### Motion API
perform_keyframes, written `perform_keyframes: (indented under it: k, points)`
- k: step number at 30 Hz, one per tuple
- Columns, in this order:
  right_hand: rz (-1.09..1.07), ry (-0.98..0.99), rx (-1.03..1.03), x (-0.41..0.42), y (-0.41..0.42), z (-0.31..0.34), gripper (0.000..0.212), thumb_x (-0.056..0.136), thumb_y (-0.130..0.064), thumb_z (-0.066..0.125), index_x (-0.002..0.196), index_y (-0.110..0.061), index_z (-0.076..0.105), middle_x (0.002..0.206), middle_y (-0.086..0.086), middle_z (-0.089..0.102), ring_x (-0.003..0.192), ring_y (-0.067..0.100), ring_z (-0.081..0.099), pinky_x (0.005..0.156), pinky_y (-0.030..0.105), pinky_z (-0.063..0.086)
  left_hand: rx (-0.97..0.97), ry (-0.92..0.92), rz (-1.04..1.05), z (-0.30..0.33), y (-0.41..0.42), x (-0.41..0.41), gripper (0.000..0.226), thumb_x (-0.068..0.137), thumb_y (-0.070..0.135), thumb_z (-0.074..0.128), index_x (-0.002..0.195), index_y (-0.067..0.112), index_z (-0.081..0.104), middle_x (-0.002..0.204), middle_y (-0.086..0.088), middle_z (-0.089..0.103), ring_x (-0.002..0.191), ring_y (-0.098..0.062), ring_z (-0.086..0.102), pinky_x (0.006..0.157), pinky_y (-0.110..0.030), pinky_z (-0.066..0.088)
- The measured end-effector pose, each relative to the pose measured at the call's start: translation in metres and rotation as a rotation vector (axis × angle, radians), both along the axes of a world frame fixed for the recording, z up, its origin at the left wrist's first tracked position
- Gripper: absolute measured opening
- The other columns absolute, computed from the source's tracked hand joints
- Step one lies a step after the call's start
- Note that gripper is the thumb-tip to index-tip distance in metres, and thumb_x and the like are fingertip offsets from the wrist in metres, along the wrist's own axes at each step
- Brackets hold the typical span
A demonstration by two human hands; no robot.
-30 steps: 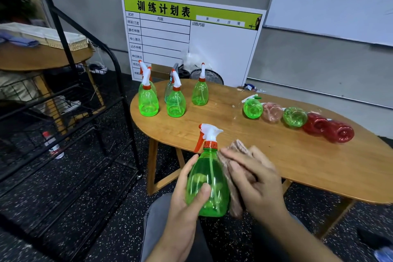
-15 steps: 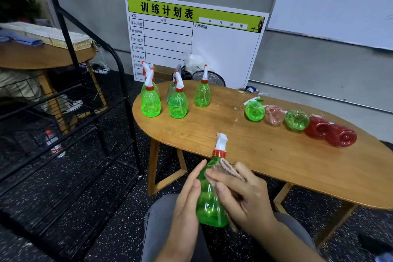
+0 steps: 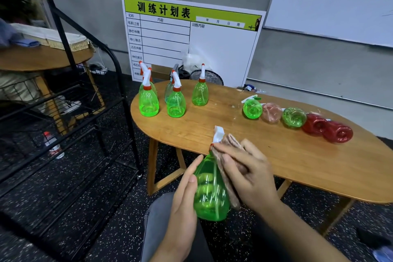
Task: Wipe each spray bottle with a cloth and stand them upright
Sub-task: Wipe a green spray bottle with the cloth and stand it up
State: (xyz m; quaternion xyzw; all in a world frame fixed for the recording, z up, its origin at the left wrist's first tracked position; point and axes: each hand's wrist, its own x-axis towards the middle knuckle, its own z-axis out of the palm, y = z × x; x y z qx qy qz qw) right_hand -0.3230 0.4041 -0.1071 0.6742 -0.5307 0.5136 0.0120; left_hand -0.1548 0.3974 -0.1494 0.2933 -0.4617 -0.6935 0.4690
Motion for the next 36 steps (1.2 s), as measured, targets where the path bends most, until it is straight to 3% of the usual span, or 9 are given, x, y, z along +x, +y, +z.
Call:
perform_keyframes:
  k: [4, 12, 16, 21, 24, 27, 31, 34, 36]
  points:
    - [0.051, -0.012, 0.037, 0.018, -0.001, -0.009, 0.029, 0.102, -0.033, 0.059, 0.124, -0.025, 0.076, 0.086, -0.013, 0.049, 0.068, 0.006, 0.051, 0.059, 0.016, 0.039, 0.0, -0.002, 0.034, 0.001, -0.002, 0.001, 0.047, 0.104, 0.036, 0.042, 0.148, 0.03, 0.057, 0.144, 0.002, 0.067, 0.136, -0.018, 0.062, 0.119, -0.053, 0.043]
    - [0.193, 0.638, -0.16, 0.022, 0.036, -0.032, 0.028, 0.095, -0.025, 0.071, 0.122, -0.025, 0.078, 0.076, -0.001, 0.054, 0.063, 0.011, 0.047, 0.051, 0.023, 0.042, 0.056, 0.067, 0.043, -0.001, -0.004, 0.003, 0.043, 0.113, 0.027, 0.032, 0.148, 0.029, 0.056, 0.133, -0.006, 0.073, 0.124, -0.025, 0.07, 0.1, -0.034, 0.057]
    - [0.067, 0.315, -0.145, 0.01, 0.019, -0.017, 0.031, 0.104, -0.029, 0.057, 0.132, -0.034, 0.066, 0.083, 0.0, 0.055, 0.064, 0.004, 0.044, 0.052, 0.014, 0.04, 0.016, 0.022, 0.056, -0.001, -0.001, 0.001, 0.046, 0.105, 0.038, 0.04, 0.148, 0.035, 0.057, 0.141, -0.001, 0.069, 0.133, -0.022, 0.064, 0.113, -0.049, 0.048]
    - [0.003, -0.06, 0.118, 0.008, -0.006, 0.0, 0.029, 0.101, -0.027, 0.062, 0.128, -0.025, 0.074, 0.093, -0.008, 0.056, 0.08, 0.006, 0.056, 0.068, 0.015, 0.043, -0.026, -0.026, 0.05, -0.006, -0.003, 0.002, 0.04, 0.108, 0.043, 0.044, 0.145, 0.042, 0.059, 0.153, 0.004, 0.059, 0.146, -0.02, 0.051, 0.124, -0.054, 0.035]
    - [0.056, 0.046, 0.088, 0.021, 0.002, -0.014, 0.029, 0.104, -0.029, 0.06, 0.128, -0.026, 0.074, 0.093, -0.018, 0.051, 0.071, 0.004, 0.052, 0.06, 0.014, 0.042, -0.019, -0.009, 0.05, -0.006, -0.004, 0.004, 0.044, 0.107, 0.037, 0.044, 0.148, 0.032, 0.057, 0.147, 0.001, 0.064, 0.14, -0.02, 0.058, 0.121, -0.056, 0.039]
    - [0.119, 0.298, -0.009, 0.029, 0.02, -0.027, 0.028, 0.104, -0.032, 0.06, 0.129, -0.029, 0.073, 0.088, -0.006, 0.051, 0.065, 0.004, 0.047, 0.05, 0.018, 0.042, 0.016, 0.022, 0.042, -0.006, -0.004, 0.006, 0.044, 0.107, 0.034, 0.04, 0.146, 0.034, 0.059, 0.139, -0.005, 0.07, 0.132, -0.026, 0.064, 0.116, -0.055, 0.046]
    - [0.153, 0.604, -0.156, 0.027, 0.034, -0.034, 0.026, 0.097, -0.028, 0.069, 0.121, -0.025, 0.079, 0.08, -0.004, 0.055, 0.067, 0.009, 0.045, 0.051, 0.022, 0.041, 0.046, 0.065, 0.018, -0.002, -0.001, 0.005, 0.048, 0.105, 0.034, 0.039, 0.149, 0.027, 0.055, 0.137, -0.01, 0.07, 0.128, -0.03, 0.067, 0.105, -0.036, 0.056]
    - [0.159, 0.563, -0.139, 0.026, 0.037, -0.035, 0.026, 0.097, -0.028, 0.07, 0.122, -0.027, 0.078, 0.082, -0.003, 0.057, 0.067, 0.009, 0.048, 0.052, 0.02, 0.042, 0.037, 0.054, 0.028, 0.0, 0.0, 0.006, 0.048, 0.106, 0.039, 0.035, 0.149, 0.03, 0.055, 0.138, -0.009, 0.07, 0.128, -0.031, 0.067, 0.108, -0.044, 0.053]
    - [0.15, 0.352, -0.081, 0.025, 0.035, -0.031, 0.026, 0.102, -0.031, 0.063, 0.125, -0.032, 0.075, 0.084, -0.002, 0.057, 0.064, 0.008, 0.049, 0.05, 0.02, 0.044, 0.019, 0.038, 0.044, 0.001, 0.001, 0.006, 0.049, 0.106, 0.049, 0.039, 0.149, 0.034, 0.055, 0.139, -0.009, 0.069, 0.13, -0.031, 0.066, 0.113, -0.055, 0.047]
